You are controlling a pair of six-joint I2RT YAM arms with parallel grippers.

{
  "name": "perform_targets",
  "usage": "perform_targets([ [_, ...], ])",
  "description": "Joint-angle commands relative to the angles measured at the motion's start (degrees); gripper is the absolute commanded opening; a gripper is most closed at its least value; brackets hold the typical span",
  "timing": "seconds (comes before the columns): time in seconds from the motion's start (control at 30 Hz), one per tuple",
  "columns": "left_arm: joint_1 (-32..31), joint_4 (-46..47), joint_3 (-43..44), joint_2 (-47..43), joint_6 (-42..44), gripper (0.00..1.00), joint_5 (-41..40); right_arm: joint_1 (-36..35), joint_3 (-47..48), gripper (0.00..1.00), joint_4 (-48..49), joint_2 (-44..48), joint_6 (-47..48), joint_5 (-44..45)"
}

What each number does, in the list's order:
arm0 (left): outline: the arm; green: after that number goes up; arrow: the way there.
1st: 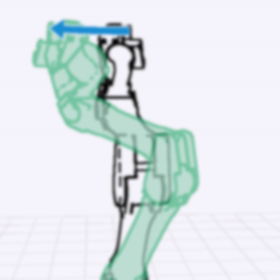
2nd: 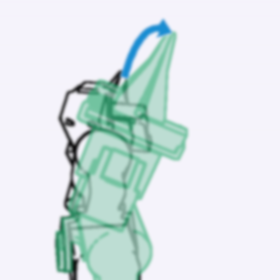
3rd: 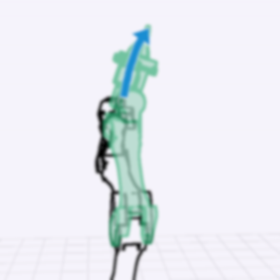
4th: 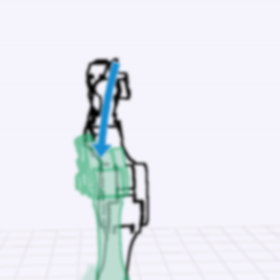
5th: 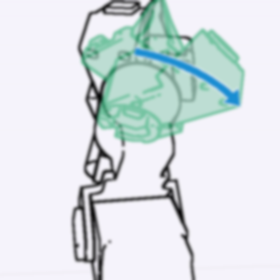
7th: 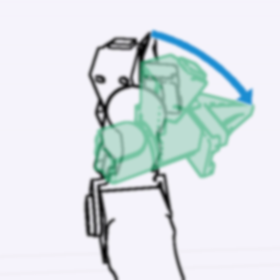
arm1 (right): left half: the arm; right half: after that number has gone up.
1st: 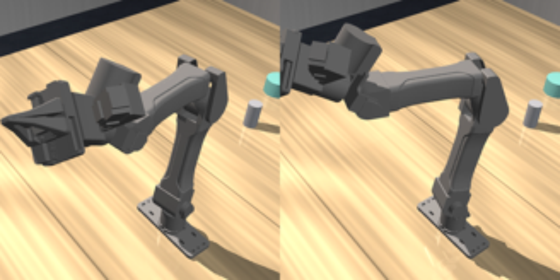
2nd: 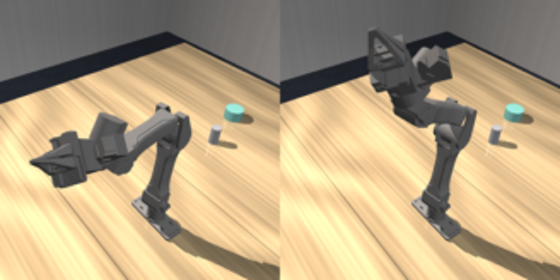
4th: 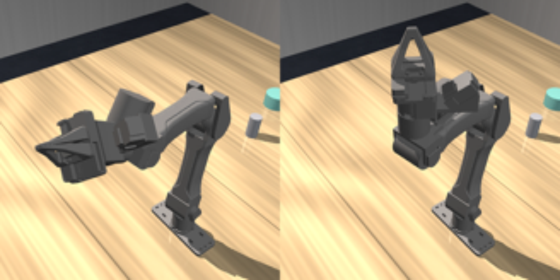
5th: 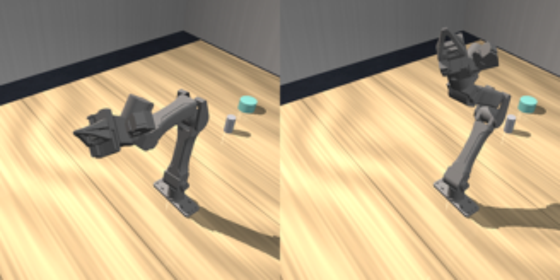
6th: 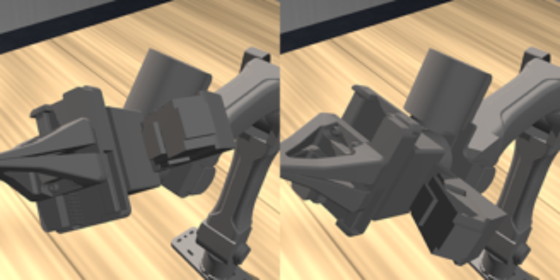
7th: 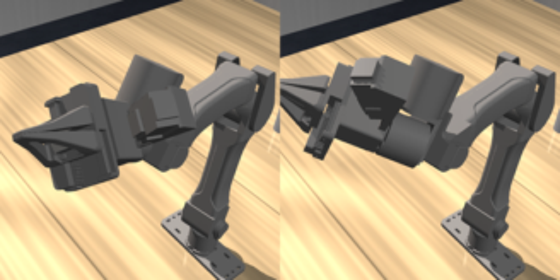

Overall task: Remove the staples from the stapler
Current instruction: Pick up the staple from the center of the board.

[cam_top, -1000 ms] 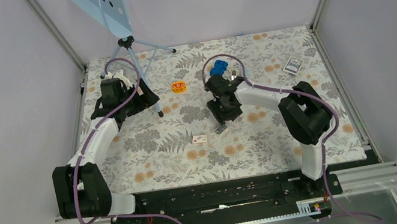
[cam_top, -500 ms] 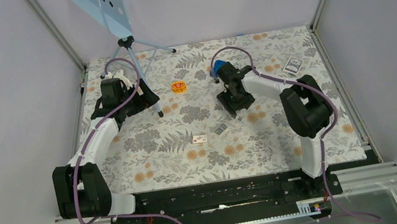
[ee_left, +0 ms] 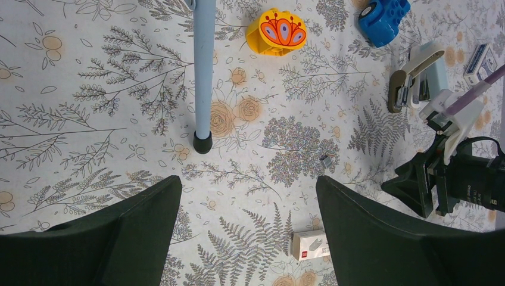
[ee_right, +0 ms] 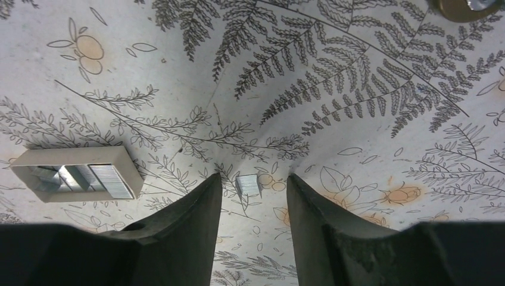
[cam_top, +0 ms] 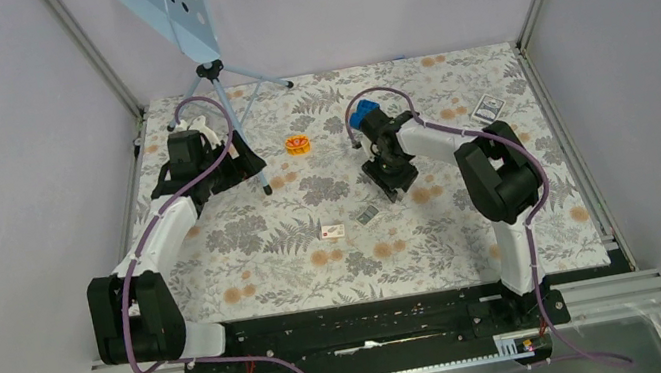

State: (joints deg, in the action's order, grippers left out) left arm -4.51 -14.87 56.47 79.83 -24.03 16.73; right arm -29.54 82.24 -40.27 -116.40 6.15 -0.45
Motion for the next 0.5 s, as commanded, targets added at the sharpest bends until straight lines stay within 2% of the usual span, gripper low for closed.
perform_targets([
  [0.0,0.1,3.1,-0.2,-2.1,-0.3,0.87,0.9,0.2,1.6,0.49,-1.2,-1.0,0.9,-2.5],
  [0.17,0.0,3.1,-0.2,-2.0,-0.4,0.87,0.9,0.3,1.3,0.44,-1.8,-0.9,0.5,-2.4],
  [0.47,0.0,3.3,-0.2,-1.9,-0.5,0.87,1.3,0.3,-0.5,0.42,-3.0,0.3,-0.5,-2.8],
])
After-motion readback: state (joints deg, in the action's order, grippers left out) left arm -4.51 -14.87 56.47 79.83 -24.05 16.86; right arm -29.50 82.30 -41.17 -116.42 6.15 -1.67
